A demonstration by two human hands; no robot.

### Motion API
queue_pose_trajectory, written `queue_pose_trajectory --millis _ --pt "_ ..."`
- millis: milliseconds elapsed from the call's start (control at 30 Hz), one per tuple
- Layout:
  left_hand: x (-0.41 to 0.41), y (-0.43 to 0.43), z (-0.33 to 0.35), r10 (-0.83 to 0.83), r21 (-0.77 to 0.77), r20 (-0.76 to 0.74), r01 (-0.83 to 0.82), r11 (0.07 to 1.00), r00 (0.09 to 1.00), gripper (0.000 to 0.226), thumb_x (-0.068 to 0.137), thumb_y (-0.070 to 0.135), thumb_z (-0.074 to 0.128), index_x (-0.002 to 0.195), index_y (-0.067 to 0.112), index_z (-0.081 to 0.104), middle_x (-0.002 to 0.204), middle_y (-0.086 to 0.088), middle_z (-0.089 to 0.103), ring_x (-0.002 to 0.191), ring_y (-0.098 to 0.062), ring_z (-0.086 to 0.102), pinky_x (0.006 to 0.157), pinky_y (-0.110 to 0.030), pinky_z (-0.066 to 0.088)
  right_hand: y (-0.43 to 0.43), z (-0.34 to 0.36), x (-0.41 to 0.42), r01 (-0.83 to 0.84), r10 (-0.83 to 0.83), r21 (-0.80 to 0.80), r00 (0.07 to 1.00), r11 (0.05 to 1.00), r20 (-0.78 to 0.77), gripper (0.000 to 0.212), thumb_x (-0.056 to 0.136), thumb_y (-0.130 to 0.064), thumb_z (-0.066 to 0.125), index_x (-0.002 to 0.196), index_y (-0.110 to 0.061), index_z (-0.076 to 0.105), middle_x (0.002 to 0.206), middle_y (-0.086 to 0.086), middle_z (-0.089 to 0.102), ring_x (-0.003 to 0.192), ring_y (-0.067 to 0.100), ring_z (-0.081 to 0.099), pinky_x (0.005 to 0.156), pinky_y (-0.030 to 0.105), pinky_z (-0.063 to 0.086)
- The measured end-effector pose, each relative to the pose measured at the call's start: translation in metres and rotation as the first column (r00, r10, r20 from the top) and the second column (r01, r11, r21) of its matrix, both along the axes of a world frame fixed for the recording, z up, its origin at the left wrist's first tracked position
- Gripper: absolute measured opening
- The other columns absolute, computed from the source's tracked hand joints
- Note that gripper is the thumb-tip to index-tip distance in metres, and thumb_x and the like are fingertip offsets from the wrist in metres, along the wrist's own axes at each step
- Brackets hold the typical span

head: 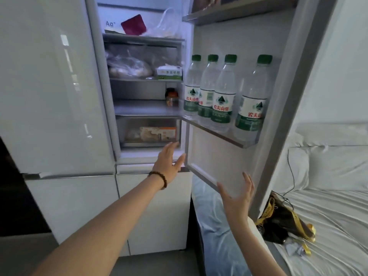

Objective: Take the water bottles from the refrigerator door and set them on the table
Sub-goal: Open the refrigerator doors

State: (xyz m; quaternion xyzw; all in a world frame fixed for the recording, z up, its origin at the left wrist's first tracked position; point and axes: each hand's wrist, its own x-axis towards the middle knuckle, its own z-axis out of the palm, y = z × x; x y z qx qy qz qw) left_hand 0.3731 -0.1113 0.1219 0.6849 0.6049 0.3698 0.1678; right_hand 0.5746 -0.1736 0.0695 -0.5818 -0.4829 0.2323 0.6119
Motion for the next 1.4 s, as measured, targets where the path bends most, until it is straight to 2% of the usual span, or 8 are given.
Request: queue_pose_trajectory --millis 133,233,367,567,767,933,1033,1400 --pt "-0.093 -0.005 -0.039 0.228 -0.314 0.274 -0.137 0.939 0.934 0.052 0.093 0.048 0.038 0.13 0.011 0.044 0.135 -0.008 0.049 0.124 -0.024 0.046 0.098 -0.031 0.035 0.023 -0.015 -0.067 -0.3 0.277 -0.131 0.946 0.945 -0.166 0.065 0.08 -0.024 0.07 0.136 -0.016 0.037 0.14 0.004 0.041 0.122 0.022 0.049 0.096 0.029 0.042" --pt "-0.164 -0.01 -0.056 0.361 -0.373 0.291 -0.243 0.896 0.886 0.036 0.096 0.045 0.033 0.084 0.015 0.05 0.095 -0.008 0.052 0.092 -0.021 0.052 0.073 -0.029 0.034 0.044 -0.031 -0.13 -0.516 0.506 -0.275 0.855 0.812 -0.111 0.055 0.08 -0.03 0.071 0.127 -0.02 0.046 0.129 0.0 0.052 0.105 0.015 0.059 0.072 0.016 0.046" --pt "-0.257 -0.009 -0.085 0.54 -0.469 0.428 -0.333 0.818 0.725 0.04 0.095 0.05 0.029 0.067 0.023 0.037 0.072 0.002 0.043 0.081 -0.021 0.046 0.074 -0.032 0.037 0.07 -0.056 -0.222 -0.636 0.614 -0.382 0.765 0.671 -0.194 0.056 0.075 -0.045 0.07 0.122 -0.028 0.047 0.128 -0.002 0.053 0.106 0.013 0.059 0.091 0.033 0.05" --pt "-0.374 0.032 -0.129 0.663 -0.599 0.549 -0.313 0.737 0.509 0.041 0.091 0.054 0.036 0.105 0.016 0.044 0.077 0.004 0.045 0.083 -0.022 0.049 0.061 -0.027 0.038 0.128 -0.085 -0.355 -0.736 0.532 -0.434 0.676 0.52 -0.509 0.058 0.079 -0.042 0.067 0.127 -0.015 0.048 0.12 0.002 0.058 0.107 0.019 0.061 0.087 0.032 0.051" --pt "-0.439 0.105 -0.167 0.649 -0.65 0.641 -0.159 0.743 0.411 0.08 0.079 0.061 0.052 0.139 0.013 0.033 0.119 -0.002 0.046 0.107 -0.023 0.053 0.087 -0.036 0.046 0.206 -0.125 -0.454 -0.778 0.309 -0.377 0.569 0.502 -0.762 0.044 0.083 -0.039 0.064 0.12 -0.021 0.048 0.127 0.002 0.05 0.115 0.022 0.054 0.099 0.037 0.044" --pt "-0.459 0.156 -0.197 0.614 -0.62 0.705 -0.112 0.776 0.356 0.074 0.072 0.058 0.062 0.124 0.009 0.045 0.104 0.003 0.055 0.111 -0.022 0.054 0.093 -0.038 0.048 0.251 -0.14 -0.501 -0.78 0.27 -0.34 0.532 0.526 -0.802 0.041 0.08 -0.04 0.066 0.111 -0.016 0.058 0.106 0.006 0.061 0.11 0.017 0.058 0.107 0.038 0.038" --pt "-0.457 0.174 -0.207 0.571 -0.583 0.764 -0.058 0.811 0.302 0.061 0.071 0.056 0.066 0.111 0.01 0.056 0.101 -0.003 0.062 0.102 -0.02 0.059 0.093 -0.034 0.048 0.262 -0.144 -0.516 -0.784 0.246 -0.284 0.479 0.552 -0.843 0.051 0.078 -0.041 0.067 0.123 -0.019 0.055 0.125 0.015 0.06 0.12 0.023 0.055 0.102 0.034 0.041" --pt "-0.434 0.177 -0.21 0.426 -0.429 0.888 -0.018 0.903 0.172 0.049 0.077 0.04 0.068 0.11 0.004 0.061 0.093 -0.008 0.071 0.077 -0.018 0.07 0.06 -0.019 0.055 0.259 -0.155 -0.52 -0.821 0.333 -0.152 0.382 0.55 -0.862 0.054 0.082 -0.048 0.057 0.127 -0.019 0.05 0.121 0.006 0.065 0.116 0.02 0.059 0.102 0.034 0.041"
